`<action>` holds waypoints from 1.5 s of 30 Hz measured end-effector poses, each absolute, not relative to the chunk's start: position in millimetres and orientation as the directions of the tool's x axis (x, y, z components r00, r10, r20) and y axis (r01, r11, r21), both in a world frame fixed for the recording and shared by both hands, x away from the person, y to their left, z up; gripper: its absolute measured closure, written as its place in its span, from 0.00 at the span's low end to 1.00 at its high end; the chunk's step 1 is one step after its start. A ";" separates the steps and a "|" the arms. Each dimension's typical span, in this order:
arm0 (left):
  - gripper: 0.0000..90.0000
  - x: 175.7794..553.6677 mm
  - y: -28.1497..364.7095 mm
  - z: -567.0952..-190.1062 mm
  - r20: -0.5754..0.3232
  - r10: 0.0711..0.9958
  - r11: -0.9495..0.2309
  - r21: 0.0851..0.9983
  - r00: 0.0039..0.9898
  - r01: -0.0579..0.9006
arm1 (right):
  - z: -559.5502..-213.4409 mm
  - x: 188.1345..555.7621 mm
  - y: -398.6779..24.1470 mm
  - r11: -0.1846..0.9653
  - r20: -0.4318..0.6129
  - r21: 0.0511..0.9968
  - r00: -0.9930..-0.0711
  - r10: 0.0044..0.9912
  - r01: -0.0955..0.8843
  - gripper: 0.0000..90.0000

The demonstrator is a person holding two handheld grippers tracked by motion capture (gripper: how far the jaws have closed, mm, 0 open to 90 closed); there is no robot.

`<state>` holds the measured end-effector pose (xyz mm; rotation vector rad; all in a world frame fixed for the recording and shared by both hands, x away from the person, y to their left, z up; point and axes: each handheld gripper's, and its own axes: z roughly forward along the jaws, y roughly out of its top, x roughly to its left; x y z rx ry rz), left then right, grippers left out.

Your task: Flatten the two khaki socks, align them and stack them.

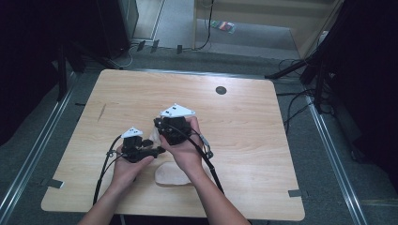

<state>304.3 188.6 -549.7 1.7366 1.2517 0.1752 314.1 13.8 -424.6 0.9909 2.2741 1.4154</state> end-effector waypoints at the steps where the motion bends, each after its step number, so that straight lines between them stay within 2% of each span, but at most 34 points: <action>1: 0.54 304.0 192.5 -547.2 -0.360 0.816 -0.013 0.770 0.452 0.638 | -416.9 310.6 7.3 0.260 0.134 0.881 -0.736 0.663 0.395 0.99; 2: 0.67 304.0 192.5 -547.2 -0.360 0.816 -0.013 0.770 0.452 0.638 | -415.1 309.7 3.6 0.257 0.138 0.881 -0.737 0.662 0.396 0.99; 3: 0.86 303.5 196.8 -545.3 -0.344 0.827 -0.012 0.780 0.445 0.625 | -414.3 309.3 -2.6 0.260 0.131 0.882 -0.734 0.666 0.394 1.00; 4: 0.86 302.9 200.9 -543.0 -0.335 0.832 -0.011 0.788 0.443 0.616 | -414.3 309.3 -2.6 0.260 0.131 0.882 -0.734 0.666 0.394 1.00; 5: 1.00 298.9 204.7 -538.1 -0.228 0.878 -0.059 0.821 0.422 0.568 | -418.4 312.5 -17.9 0.270 0.119 0.873 -0.715 0.689 0.406 1.00; 6: 1.00 298.9 204.7 -538.1 -0.228 0.878 -0.059 0.821 0.422 0.568 | -418.4 312.5 -17.9 0.270 0.119 0.873 -0.715 0.689 0.406 1.00; 8: 1.00 295.0 200.4 -533.1 -0.067 0.912 -0.167 0.840 0.404 0.516 | -437.1 324.7 -43.0 0.259 0.146 0.840 -0.657 0.740 0.478 1.00; 9: 1.00 295.0 200.4 -533.1 -0.067 0.912 -0.167 0.840 0.404 0.516 | -437.1 324.7 -43.0 0.259 0.146 0.840 -0.657 0.740 0.478 1.00; 10: 1.00 293.8 191.0 -532.7 0.016 0.908 -0.249 0.825 0.419 0.507 | -452.9 331.5 -54.6 0.262 0.153 0.816 -0.629 0.762 0.516 1.00; 12: 1.00 293.1 185.4 -533.9 0.041 0.904 -0.274 0.820 0.426 0.503 | -460.7 334.1 -58.3 0.265 0.153 0.806 -0.619 0.771 0.530 1.00; 13: 1.00 293.1 176.4 -537.5 0.080 0.886 -0.334 0.792 0.456 0.511 | -474.7 338.4 -63.9 0.276 0.146 0.787 -0.601 0.786 0.551 1.00; 14: 1.00 293.4 173.6 -539.7 0.082 0.877 -0.351 0.783 0.473 0.515 | -480.5 340.0 -66.3 0.277 0.147 0.779 -0.592 0.792 0.563 1.00; 21: 0.99 293.9 167.3 -546.5 0.058 0.849 -0.382 0.753 0.525 0.535 | -501.3 347.8 -75.3 0.339 0.096 0.744 -0.594 0.798 0.576 1.00; 23: 0.95 293.6 167.7 -547.1 0.074 0.853 -0.392 0.745 0.517 0.540 | -505.2 350.0 -78.0 0.365 0.063 0.728 -0.587 0.807 0.580 1.00; 28: 0.97 293.2 174.9 -547.0 0.048 0.861 -0.369 0.745 0.507 0.555 | -511.8 356.2 -91.0 0.372 0.045 0.713 -0.568 0.822 0.594 1.00; 31: 0.93 293.8 180.6 -548.6 0.023 0.867 -0.347 0.745 0.497 0.570 | -516.8 360.0 -101.2 0.393 0.013 0.700 -0.561 0.828 0.596 1.00; 33: 0.90 295.1 185.5 -548.6 -0.030 0.877 -0.299 0.747 0.480 0.594 | -518.1 361.3 -103.7 0.404 0.006 0.697 -0.568 0.823 0.593 1.00; 34: 0.83 296.5 189.2 -547.8 -0.077 0.883 -0.249 0.759 0.463 0.602 | -519.8 362.8 -107.5 0.407 -0.014 0.705 -0.562 0.827 0.581 0.93; 35: 0.81 297.5 191.7 -546.7 -0.108 0.885 -0.216 0.766 0.453 0.605 | -519.5 363.2 -109.9 0.391 -0.020 0.717 -0.544 0.839 0.577 0.81; 36: 0.77 297.5 191.7 -546.7 -0.108 0.885 -0.216 0.766 0.453 0.605 | -519.5 363.2 -109.9 0.391 -0.020 0.717 -0.544 0.839 0.577 0.81; 37: 0.77 298.7 193.6 -545.5 -0.138 0.887 -0.182 0.773 0.441 0.607 | -518.5 364.1 -113.0 0.363 -0.014 0.735 -0.522 0.853 0.573 0.69; 41: 0.68 306.7 198.3 -540.8 -0.225 0.882 -0.078 0.796 0.413 0.600 | -510.9 360.5 -129.2 0.255 0.048 0.788 -0.468 0.882 0.561 0.67; 42: 0.68 309.8 198.2 -540.3 -0.248 0.877 -0.057 0.796 0.412 0.603 | -509.2 357.9 -134.1 0.230 0.059 0.798 -0.451 0.890 0.557 0.70; 45: 0.66 318.6 197.4 -539.0 -0.275 0.873 -0.034 0.790 0.403 0.612 | -509.6 357.0 -138.9 0.195 0.097 0.803 -0.447 0.889 0.563 0.69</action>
